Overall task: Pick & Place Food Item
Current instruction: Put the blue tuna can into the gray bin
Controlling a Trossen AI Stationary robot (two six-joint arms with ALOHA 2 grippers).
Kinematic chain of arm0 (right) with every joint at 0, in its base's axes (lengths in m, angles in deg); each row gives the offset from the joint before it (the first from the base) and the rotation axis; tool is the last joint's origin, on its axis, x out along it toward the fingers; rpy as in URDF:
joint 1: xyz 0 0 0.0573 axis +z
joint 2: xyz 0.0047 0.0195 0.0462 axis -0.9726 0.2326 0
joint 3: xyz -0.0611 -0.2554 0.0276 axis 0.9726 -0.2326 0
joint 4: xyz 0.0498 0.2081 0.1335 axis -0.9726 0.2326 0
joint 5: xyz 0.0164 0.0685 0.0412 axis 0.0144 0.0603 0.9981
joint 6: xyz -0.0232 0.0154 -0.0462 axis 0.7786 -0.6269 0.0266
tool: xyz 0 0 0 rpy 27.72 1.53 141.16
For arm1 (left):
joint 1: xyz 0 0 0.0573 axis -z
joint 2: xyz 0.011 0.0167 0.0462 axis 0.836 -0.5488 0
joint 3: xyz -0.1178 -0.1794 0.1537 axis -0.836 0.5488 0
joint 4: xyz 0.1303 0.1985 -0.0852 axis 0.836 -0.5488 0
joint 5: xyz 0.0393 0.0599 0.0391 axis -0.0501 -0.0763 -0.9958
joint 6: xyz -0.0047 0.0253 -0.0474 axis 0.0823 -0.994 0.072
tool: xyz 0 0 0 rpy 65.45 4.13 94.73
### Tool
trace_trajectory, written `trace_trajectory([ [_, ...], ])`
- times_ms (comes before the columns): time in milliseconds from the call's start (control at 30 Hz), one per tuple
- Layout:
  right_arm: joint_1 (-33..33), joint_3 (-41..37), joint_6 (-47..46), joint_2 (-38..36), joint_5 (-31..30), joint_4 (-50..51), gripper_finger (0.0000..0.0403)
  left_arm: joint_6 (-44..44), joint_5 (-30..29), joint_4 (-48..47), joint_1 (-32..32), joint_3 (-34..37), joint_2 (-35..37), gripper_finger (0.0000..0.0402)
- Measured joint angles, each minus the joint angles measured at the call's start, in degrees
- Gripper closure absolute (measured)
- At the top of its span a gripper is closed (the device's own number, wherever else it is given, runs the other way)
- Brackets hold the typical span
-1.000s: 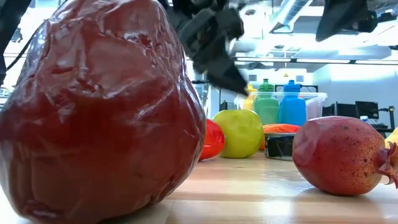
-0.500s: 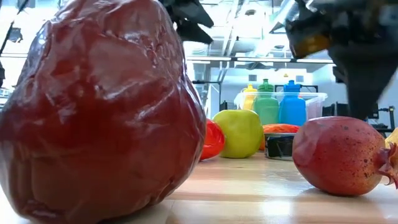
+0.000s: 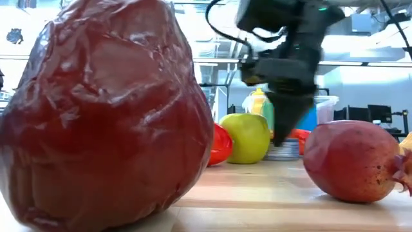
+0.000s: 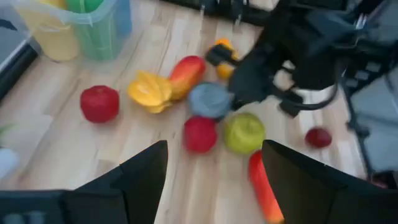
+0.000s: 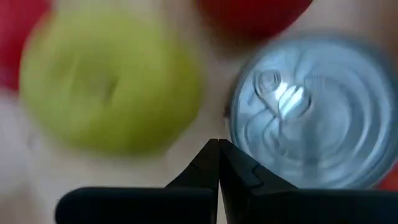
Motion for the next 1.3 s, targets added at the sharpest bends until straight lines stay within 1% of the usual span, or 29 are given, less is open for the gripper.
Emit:
trace_trajectory([
  [67,-2.8,2.1,3.8,1.1,-0.3,-2.9,0.0403,2.6,-0.1,1.2,0.0,4.3,2.5,0.0147],
  [133,-5.2,4.2,7.8,2.4,-0.4,-5.0,0.0403,5.2,-0.8,5.5,0.0,8.5,5.3,0.0147],
  [233,-7.5,9.1,13.6,4.8,-0.4,-7.6,0.0403,8.0,-2.6,12.9,0.0,15.2,7.4,0.0147],
  [267,-7.9,10.8,14.8,5.2,-0.3,-6.9,0.0403,8.8,-2.7,15.4,0.0,17.2,7.2,0.0147],
  [300,-8.1,12.2,15.7,5.1,-0.4,-4.0,0.0403,9.7,-2.7,19.1,0.1,18.7,7.2,0.0147],
  [400,-7.7,15.9,16.0,3.4,-0.7,1.9,0.0403,12.2,-2.8,24.2,0.0,22.3,6.2,0.0147],
  [500,-7.0,15.5,13.3,0.8,-0.5,11.1,0.0403,14.6,-2.8,28.1,-0.1,23.9,5.1,0.0147],
  [600,-6.3,12.3,10.9,-0.3,-0.5,18.8,0.0403,15.0,-2.9,30.2,-0.3,24.0,4.3,0.0147],
  [667,-5.3,9.2,9.1,-0.4,0.3,19.2,0.0403,15.1,-3.1,30.5,-0.3,24.1,4.3,0.0147],
  [733,-4.4,5.1,8.4,-0.3,2.3,19.3,0.0403,15.1,-3.1,31.6,-0.3,24.1,4.1,0.0147],
  [833,-4.1,0.3,6.2,0.7,2.5,15.1,0.0403,15.1,-3.1,31.7,-0.3,24.1,4.2,0.0147],
  [900,-5.2,-1.6,5.5,0.7,2.1,15.1,0.0403,15.1,-3.1,31.7,-0.3,24.1,4.2,0.0147],
  [1033,-7.4,-2.3,7.5,0.7,-0.5,7.2,0.0403,16.5,-3.0,31.7,-0.3,24.1,4.2,0.0147],
  [1100,-8.4,-2.4,9.1,0.7,-0.4,1.2,0.0403,16.6,-3.0,31.7,-0.3,24.1,4.2,0.0147],
  [1233,-9.9,-2.3,14.9,0.7,0.4,-14.8,0.0403,16.5,-3.0,31.6,-0.3,24.1,4.2,0.0147],
  [1300,-10.3,-2.0,17.0,0.7,1.0,-21.3,0.0403,16.5,-3.0,31.5,-0.3,24.1,4.2,0.0147],
])
